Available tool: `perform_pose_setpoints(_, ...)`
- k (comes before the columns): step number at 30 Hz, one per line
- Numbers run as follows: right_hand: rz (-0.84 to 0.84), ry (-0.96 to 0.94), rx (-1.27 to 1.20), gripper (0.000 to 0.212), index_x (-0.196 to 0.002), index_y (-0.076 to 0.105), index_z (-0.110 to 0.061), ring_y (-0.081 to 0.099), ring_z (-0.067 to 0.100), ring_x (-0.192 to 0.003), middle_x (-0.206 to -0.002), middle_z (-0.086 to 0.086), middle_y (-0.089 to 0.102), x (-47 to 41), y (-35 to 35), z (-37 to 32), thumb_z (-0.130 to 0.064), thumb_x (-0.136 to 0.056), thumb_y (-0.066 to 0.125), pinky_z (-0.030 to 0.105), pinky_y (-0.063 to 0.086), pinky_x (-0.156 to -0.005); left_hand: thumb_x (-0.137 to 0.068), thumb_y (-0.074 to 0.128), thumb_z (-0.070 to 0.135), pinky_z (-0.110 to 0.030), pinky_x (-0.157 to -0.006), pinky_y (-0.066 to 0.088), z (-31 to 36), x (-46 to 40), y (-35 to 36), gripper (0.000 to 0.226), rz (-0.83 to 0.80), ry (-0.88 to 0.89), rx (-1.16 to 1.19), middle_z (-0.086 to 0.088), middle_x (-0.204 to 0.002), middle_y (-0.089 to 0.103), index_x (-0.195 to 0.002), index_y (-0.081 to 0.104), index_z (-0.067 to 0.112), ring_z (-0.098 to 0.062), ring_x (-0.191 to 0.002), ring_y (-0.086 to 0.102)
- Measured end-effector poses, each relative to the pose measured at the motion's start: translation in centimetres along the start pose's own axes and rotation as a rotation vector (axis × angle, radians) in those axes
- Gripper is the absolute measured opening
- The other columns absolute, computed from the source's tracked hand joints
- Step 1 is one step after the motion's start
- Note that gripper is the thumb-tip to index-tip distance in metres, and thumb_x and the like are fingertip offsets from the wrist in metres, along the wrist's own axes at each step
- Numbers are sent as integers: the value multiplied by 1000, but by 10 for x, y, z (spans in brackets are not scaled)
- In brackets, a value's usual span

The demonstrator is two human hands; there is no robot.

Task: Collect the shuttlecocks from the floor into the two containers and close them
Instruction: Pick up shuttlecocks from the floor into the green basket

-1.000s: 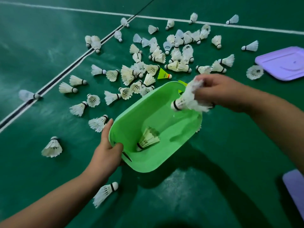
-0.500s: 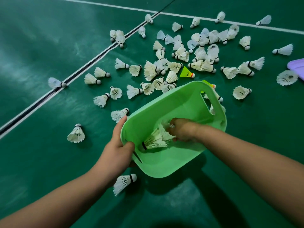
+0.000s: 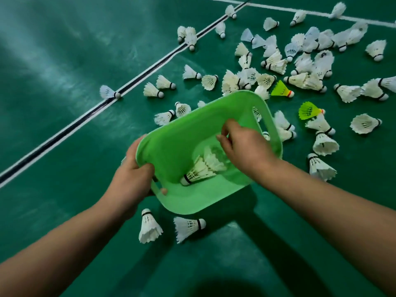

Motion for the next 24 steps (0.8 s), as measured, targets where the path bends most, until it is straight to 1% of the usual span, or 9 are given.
perform_pose_setpoints(2, 201, -313, -176, 23, -91, 55, -8, 46, 22, -53, -60, -3, 47, 5, -21, -39, -31, -93, 51, 27, 35, -50, -87, 33, -11, -44, -60, 60, -9, -8, -37, 58, 116, -38, 92, -9, -115, 62, -115, 52, 37, -32, -91, 65)
perform_pose_setpoints(5, 165, -638, -210, 24, -79, 58, -11, 48, 21, -48, -57, -3, 49, 23, -5, -83, -32, -88, 48, 25, 38, -44, -84, 30, -14, -39, -54, 60, -36, -5, -91, 58, 291, -73, 220, -5, -117, 59, -120, 44, 30, -32, -93, 64)
perform_pose_setpoints(8, -204, -778, 91, 22, -100, 59, -15, 62, 27, -81, -96, 9, 60, 51, 75, -96, -29, -84, 52, 34, 49, -60, -82, 32, -15, -41, -55, 60, -70, 3, -123, 60, 384, -83, 299, -9, -124, 60, -125, 46, 25, -35, -95, 64)
perform_pose_setpoints(10, -597, -701, 335, 41, -128, 49, -23, 41, 32, -123, -141, 15, 34, 75, 135, -80, -20, -87, 53, 44, 40, -93, -81, 34, -15, -41, -56, 59, -87, 6, -131, 64, 409, -102, 329, -11, -126, 60, -129, 47, 25, -36, -96, 65)
perform_pose_setpoints(12, -757, -664, 386, 37, -120, 58, -24, 33, 30, -133, -147, 11, 31, 97, 165, -71, -13, -85, 54, 48, 36, -100, -81, 34, -14, -40, -57, 58, -96, 6, -132, 64, 410, -117, 333, -12, -124, 61, -130, 48, 25, -35, -94, 66)
perform_pose_setpoints(14, -690, -668, 377, 17, -80, 70, -27, 62, 22, -104, -107, 2, 65, 106, 174, -64, -21, -68, 60, 37, 50, -76, -81, 32, -12, -37, -55, 58, -97, 7, -130, 63, 406, -117, 330, -12, -122, 62, -129, 48, 26, -34, -93, 66)
perform_pose_setpoints(16, -553, -609, 231, 9, -60, 64, -29, 65, 13, -71, -70, -11, 62, 104, 165, -54, -28, -52, 66, 26, 47, -55, -82, 32, -11, -36, -55, 58, -97, 7, -128, 62, 413, -120, 329, -9, -123, 61, -128, 48, 29, -35, -97, 65)
perform_pose_setpoints(21, -326, -275, -519, 6, -78, 61, -29, 60, 1, -76, -78, -13, 64, 68, 70, -68, -24, -79, 64, 10, 45, -67, -86, 35, -11, -35, -56, 59, -92, 12, -115, 61, 399, -137, 368, -3, -126, 57, -125, 48, 35, -31, -105, 62)
perform_pose_setpoints(24, 43, -319, -491, 3, -84, 63, -19, 57, 5, -73, -77, -11, 61, 37, 27, -80, -19, -83, 61, 10, 44, -68, -86, 32, -12, -34, -56, 61, -77, 18, -100, 58, 369, -128, 377, -1, -117, 58, -118, 49, 34, -26, -100, 62)
Point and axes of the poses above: each hand's wrist, its own x-axis away from the middle knuckle, its own y-axis out of the palm, z = x × y, the point moved 4 cm from there along -x, towards the middle knuckle
